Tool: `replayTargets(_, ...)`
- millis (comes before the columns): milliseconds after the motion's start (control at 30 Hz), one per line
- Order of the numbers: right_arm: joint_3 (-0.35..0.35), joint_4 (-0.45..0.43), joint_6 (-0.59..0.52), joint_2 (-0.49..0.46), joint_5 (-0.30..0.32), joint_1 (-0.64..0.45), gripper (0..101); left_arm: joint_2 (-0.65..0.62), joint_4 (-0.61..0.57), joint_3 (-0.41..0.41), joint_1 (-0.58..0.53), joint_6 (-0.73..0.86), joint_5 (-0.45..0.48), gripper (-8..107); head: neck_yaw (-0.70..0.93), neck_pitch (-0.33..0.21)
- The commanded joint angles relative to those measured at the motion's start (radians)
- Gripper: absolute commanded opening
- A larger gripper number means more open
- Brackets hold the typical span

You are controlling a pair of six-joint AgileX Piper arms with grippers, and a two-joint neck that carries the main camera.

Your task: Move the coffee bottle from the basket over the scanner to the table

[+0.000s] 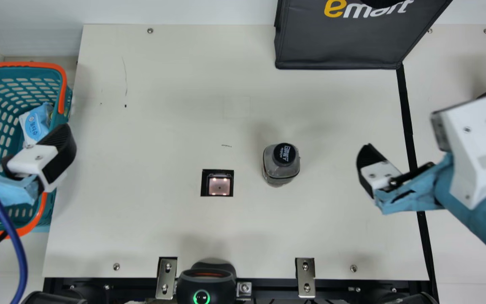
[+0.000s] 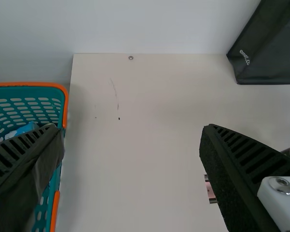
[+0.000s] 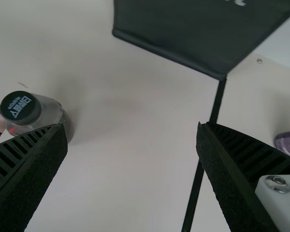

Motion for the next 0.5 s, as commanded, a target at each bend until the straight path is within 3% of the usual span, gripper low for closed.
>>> replayTargets(0,-0.008,0.001,0.009,0.035,-0.013,0.052,95,0.000,0.000,0.000,0.000,0.000,0.000,90,0.002,-0.029)
replayTargets(467,-0.053,0.036,0.130,0.244,-0.096,0.236,95,0.000,0.000,0.000,0.000,0.000,0.000,90,0.002,-0.029)
